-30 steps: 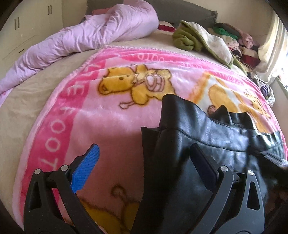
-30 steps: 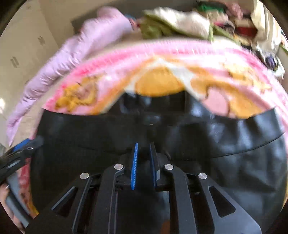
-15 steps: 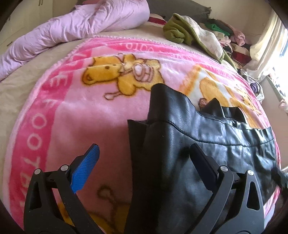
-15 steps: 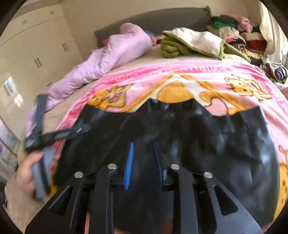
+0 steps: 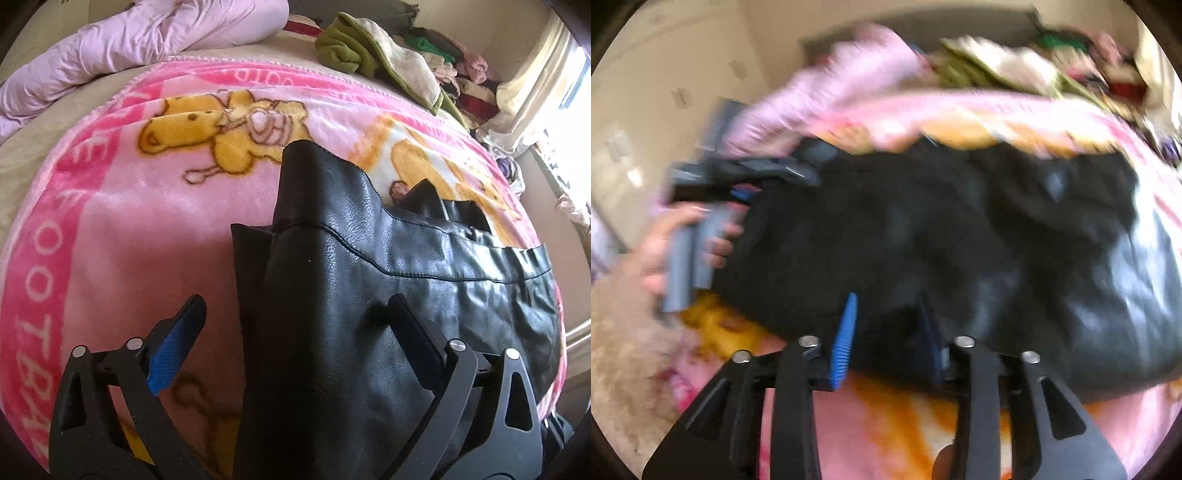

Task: Fold large clothes

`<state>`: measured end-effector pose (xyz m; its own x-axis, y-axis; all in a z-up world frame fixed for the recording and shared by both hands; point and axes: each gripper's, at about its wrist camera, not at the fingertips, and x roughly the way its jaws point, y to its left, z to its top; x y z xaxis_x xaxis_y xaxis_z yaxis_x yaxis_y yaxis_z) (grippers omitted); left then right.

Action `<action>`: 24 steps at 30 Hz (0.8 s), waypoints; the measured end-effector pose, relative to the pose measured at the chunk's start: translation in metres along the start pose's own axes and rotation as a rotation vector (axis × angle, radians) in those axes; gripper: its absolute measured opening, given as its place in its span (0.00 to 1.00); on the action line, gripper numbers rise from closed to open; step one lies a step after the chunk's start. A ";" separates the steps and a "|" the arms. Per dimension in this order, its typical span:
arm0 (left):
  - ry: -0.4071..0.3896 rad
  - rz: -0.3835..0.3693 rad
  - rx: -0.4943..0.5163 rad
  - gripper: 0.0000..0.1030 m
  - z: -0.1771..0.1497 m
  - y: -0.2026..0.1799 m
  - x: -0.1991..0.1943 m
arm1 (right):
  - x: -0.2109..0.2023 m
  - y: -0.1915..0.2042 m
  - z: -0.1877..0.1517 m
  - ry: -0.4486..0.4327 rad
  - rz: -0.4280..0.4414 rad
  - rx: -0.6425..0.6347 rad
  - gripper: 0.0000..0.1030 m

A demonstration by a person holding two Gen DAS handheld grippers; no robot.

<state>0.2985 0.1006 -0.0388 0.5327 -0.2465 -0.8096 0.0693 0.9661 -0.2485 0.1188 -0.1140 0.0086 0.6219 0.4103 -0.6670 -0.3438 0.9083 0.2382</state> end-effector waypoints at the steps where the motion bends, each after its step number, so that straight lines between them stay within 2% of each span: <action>1: -0.007 0.000 0.003 0.88 0.000 0.000 -0.003 | -0.003 0.017 0.000 -0.015 0.004 -0.063 0.50; 2: -0.015 0.010 0.012 0.88 0.001 -0.001 -0.006 | -0.004 0.027 0.000 -0.023 -0.004 -0.104 0.66; 3: -0.023 0.019 0.020 0.88 0.001 -0.001 -0.008 | -0.003 0.041 0.000 -0.032 -0.021 -0.162 0.72; 7: -0.035 0.033 0.044 0.88 0.001 -0.003 -0.014 | 0.016 0.090 -0.007 -0.030 -0.098 -0.389 0.80; 11: -0.046 0.056 0.046 0.88 0.001 0.002 -0.015 | 0.043 0.118 -0.017 0.024 -0.122 -0.534 0.85; 18: -0.040 0.051 0.038 0.88 0.003 0.008 -0.012 | 0.094 0.135 -0.035 0.039 -0.317 -0.703 0.86; 22: -0.044 0.050 0.026 0.88 0.005 0.015 -0.013 | 0.109 0.139 -0.034 0.025 -0.338 -0.703 0.88; 24: -0.050 0.045 0.013 0.88 0.006 0.019 -0.014 | 0.113 0.138 -0.029 -0.002 -0.343 -0.689 0.86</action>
<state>0.2971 0.1232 -0.0287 0.5772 -0.1992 -0.7919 0.0549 0.9771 -0.2057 0.1217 0.0552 -0.0544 0.7739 0.1149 -0.6228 -0.4912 0.7296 -0.4758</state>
